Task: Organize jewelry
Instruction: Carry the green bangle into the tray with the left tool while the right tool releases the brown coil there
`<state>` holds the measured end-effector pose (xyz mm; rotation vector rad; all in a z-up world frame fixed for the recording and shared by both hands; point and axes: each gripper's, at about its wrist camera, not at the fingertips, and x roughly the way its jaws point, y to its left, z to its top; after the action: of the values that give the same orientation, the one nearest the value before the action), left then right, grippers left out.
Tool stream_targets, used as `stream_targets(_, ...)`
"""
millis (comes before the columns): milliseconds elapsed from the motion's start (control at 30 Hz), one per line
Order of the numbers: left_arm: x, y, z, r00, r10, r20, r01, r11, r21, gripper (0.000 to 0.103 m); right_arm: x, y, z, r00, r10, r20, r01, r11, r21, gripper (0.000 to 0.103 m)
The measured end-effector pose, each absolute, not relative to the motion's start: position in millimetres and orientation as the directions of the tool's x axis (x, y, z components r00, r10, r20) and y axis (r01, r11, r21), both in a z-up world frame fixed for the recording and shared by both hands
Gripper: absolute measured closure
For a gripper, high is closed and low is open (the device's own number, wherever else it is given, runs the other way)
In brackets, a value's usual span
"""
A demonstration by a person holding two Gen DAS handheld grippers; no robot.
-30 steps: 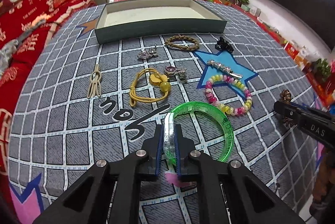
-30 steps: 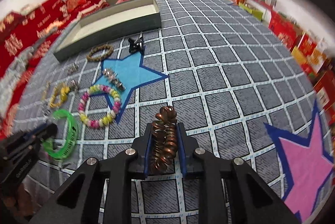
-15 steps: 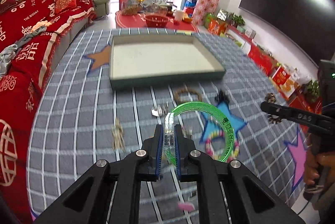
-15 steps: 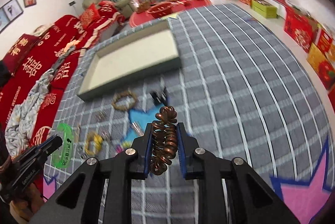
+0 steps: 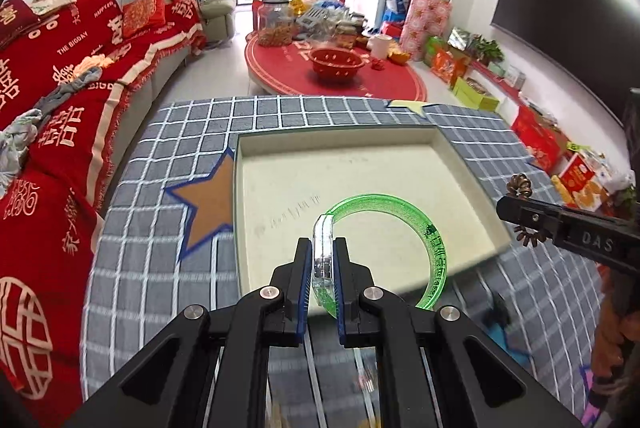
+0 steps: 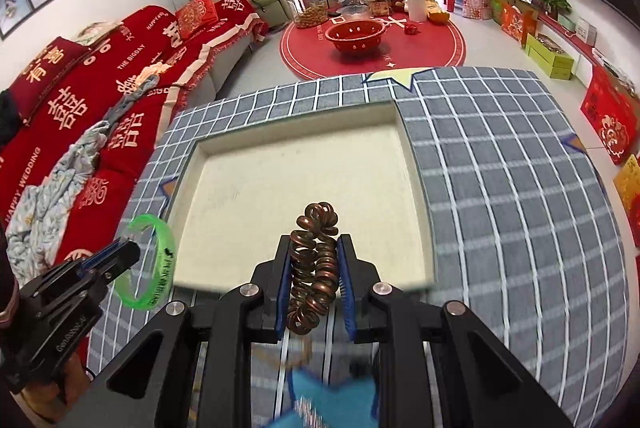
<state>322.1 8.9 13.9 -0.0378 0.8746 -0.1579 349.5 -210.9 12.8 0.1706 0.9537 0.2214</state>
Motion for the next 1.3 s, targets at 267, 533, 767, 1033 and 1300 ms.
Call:
stream_targets(267,389.9,2.4,-25.4,0.597,-0.08,-0.798,0.079,0.996,-0.04,0.079,411.7,-194.0,-27.2,0.536,0.193,-0.822,-0.098,0.981,0.167,0.08)
stream_targets(533,410.0,-9.0,-47.9,0.566,-0.039,-0.823,0.075,0.997,0.005,0.079,429.9,-191.6,-55.0,0.5,0.164,-0.85,-0.076,0.986,0.146,0.08)
stream_targets(767,412.9,-12.8,-59.1,0.551,0.011,-0.835,0.067,0.996,0.057,0.079,428.8,-189.6,-64.0,0.495,0.145,-0.857,-0.067,0.989,0.129,0.079)
stream_targets(1033,406.6,-13.5,-54.0,0.571,0.032,-0.82,0.046,0.996,0.071,0.079,426.0,-189.7,-59.3,0.495,0.181,-0.85,-0.068,0.983,0.169,0.048)
stream_targets(1300,387.8,-6.3,-23.1,0.63,0.006,-0.776,0.029,0.999,0.031,0.078,403.7,-205.5,-33.1,0.543,0.241,-0.805,-0.042,0.965,0.26,0.031)
